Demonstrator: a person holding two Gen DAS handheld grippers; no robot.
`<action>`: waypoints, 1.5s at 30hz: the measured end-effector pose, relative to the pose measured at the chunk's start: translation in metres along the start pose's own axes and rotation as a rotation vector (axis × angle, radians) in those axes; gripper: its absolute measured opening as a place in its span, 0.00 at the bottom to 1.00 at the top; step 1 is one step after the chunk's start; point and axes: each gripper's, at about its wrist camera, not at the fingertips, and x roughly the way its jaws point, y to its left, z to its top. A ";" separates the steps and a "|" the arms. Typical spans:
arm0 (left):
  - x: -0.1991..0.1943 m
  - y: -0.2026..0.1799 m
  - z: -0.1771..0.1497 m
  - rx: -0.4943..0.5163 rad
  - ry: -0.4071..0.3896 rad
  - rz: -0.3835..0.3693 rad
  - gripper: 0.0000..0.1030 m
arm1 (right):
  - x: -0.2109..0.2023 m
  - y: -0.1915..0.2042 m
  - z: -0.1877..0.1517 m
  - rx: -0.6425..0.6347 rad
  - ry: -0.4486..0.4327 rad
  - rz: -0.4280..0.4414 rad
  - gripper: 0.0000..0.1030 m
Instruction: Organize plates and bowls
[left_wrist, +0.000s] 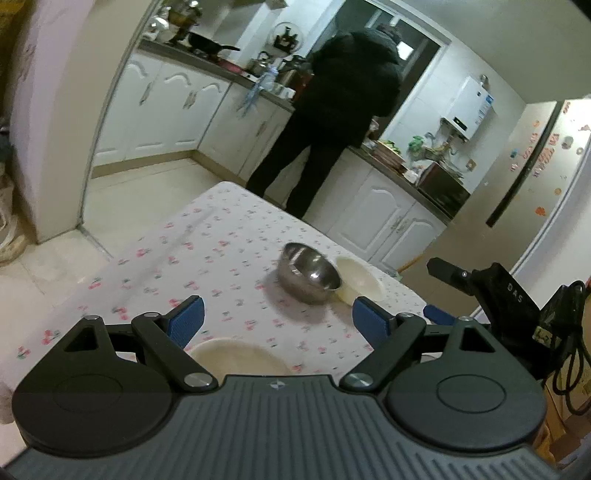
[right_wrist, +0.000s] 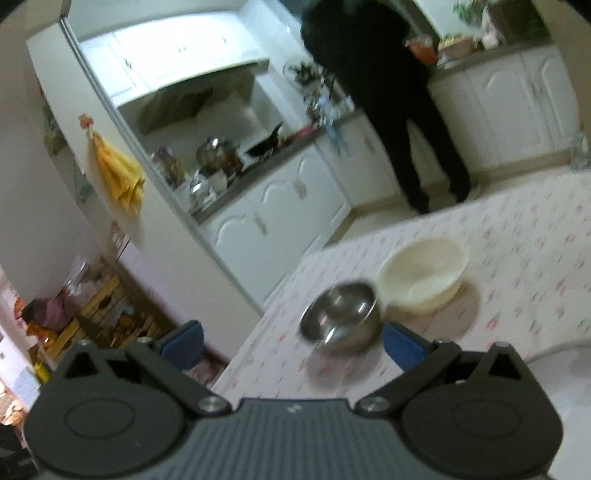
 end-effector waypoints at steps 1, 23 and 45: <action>0.003 -0.005 0.001 0.014 0.003 -0.006 1.00 | -0.002 -0.004 0.004 -0.002 -0.017 -0.006 1.00; 0.147 -0.115 0.023 0.339 0.126 0.049 1.00 | -0.028 -0.097 0.058 0.103 -0.167 -0.040 1.00; 0.287 -0.119 0.026 0.406 0.273 0.061 1.00 | -0.016 -0.146 0.055 0.247 -0.127 -0.087 1.00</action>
